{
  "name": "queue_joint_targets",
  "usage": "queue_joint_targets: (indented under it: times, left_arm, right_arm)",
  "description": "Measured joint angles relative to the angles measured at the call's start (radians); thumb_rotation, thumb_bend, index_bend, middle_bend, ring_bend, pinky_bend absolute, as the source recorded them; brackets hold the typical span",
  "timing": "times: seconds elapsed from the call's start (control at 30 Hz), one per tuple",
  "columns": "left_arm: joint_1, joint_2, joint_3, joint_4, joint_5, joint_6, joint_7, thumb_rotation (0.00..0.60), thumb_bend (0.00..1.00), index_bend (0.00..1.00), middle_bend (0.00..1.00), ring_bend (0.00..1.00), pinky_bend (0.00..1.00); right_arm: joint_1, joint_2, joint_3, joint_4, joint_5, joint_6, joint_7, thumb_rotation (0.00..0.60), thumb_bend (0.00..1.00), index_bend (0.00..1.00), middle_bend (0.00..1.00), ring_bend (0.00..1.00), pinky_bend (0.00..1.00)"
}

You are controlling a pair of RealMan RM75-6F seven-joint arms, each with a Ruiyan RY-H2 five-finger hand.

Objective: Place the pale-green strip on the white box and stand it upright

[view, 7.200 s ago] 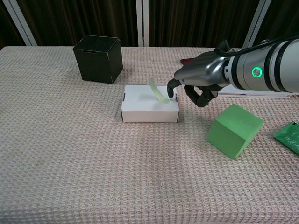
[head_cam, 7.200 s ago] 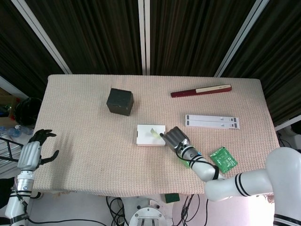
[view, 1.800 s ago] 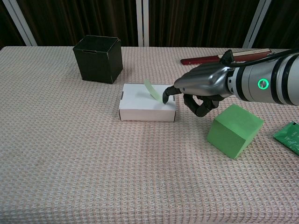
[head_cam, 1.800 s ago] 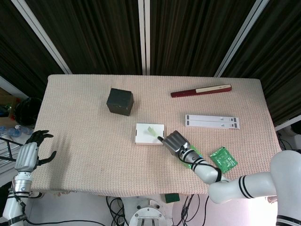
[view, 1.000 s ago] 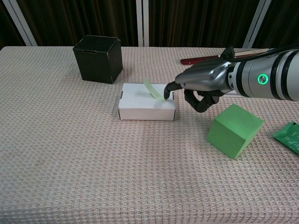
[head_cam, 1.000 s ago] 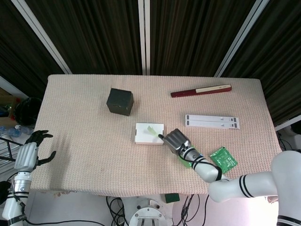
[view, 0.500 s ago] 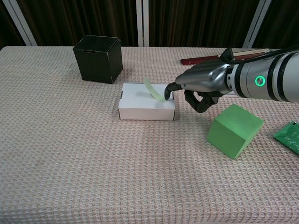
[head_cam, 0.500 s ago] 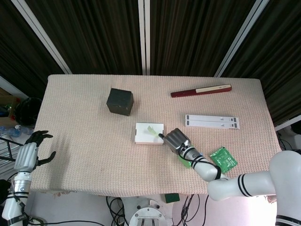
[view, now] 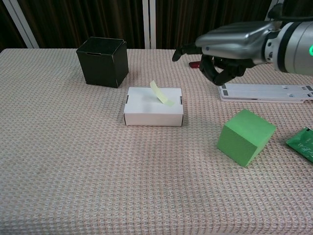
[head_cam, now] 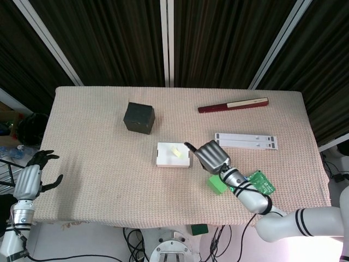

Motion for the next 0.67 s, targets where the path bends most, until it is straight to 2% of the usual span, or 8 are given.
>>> queue_joint_targets:
  times: [0.13, 0.17, 0.2, 0.23, 0.3, 0.4, 0.57, 0.67]
  left_arm:
    - [0.013, 0.002, 0.001, -0.009, 0.037, 0.056, -0.006, 0.600, 0.25, 0.29, 0.17, 0.08, 0.20]
    - [0.017, 0.001, 0.002, -0.009, 0.049, 0.074, -0.007, 0.600, 0.25, 0.29, 0.17, 0.08, 0.20]
    - [0.022, 0.000, 0.003, -0.009, 0.061, 0.093, -0.008, 0.600, 0.25, 0.28, 0.17, 0.08, 0.20]
    - [0.029, -0.003, 0.006, -0.006, 0.079, 0.121, -0.008, 0.600, 0.24, 0.28, 0.17, 0.08, 0.20]
    - [0.043, -0.007, 0.011, 0.002, 0.110, 0.168, -0.007, 0.600, 0.20, 0.25, 0.17, 0.08, 0.20]
    - [0.069, -0.017, 0.029, 0.037, 0.174, 0.250, 0.001, 0.600, 0.11, 0.20, 0.17, 0.07, 0.19]
    - [0.109, -0.016, 0.091, 0.112, 0.257, 0.307, 0.074, 0.580, 0.09, 0.11, 0.10, 0.02, 0.14]
    - [0.129, 0.001, 0.119, 0.101, 0.276, 0.312, 0.157, 0.495, 0.09, 0.10, 0.09, 0.02, 0.13]
  right_arm:
    - [-0.161, 0.065, -0.050, 0.011, -0.202, 0.146, 0.152, 0.600, 0.62, 0.01, 0.20, 0.12, 0.08]
    - [-0.203, 0.076, -0.065, 0.023, -0.234, 0.177, 0.182, 0.600, 0.50, 0.00, 0.06, 0.02, 0.02]
    - [-0.246, 0.085, -0.081, 0.040, -0.257, 0.208, 0.209, 0.598, 0.43, 0.00, 0.02, 0.00, 0.00]
    - [-0.304, 0.094, -0.099, 0.069, -0.277, 0.251, 0.242, 0.573, 0.36, 0.00, 0.00, 0.00, 0.00]
    - [-0.393, 0.098, -0.121, 0.127, -0.293, 0.315, 0.298, 0.452, 0.26, 0.00, 0.00, 0.00, 0.00]
    - [-0.533, 0.084, -0.143, 0.256, -0.308, 0.407, 0.419, 0.330, 0.20, 0.00, 0.00, 0.00, 0.00]
    - [-0.738, 0.055, -0.184, 0.472, -0.324, 0.488, 0.618, 0.317, 0.19, 0.00, 0.00, 0.00, 0.00]
    - [-0.811, 0.057, -0.199, 0.521, -0.356, 0.517, 0.683, 0.318, 0.19, 0.00, 0.00, 0.00, 0.00]
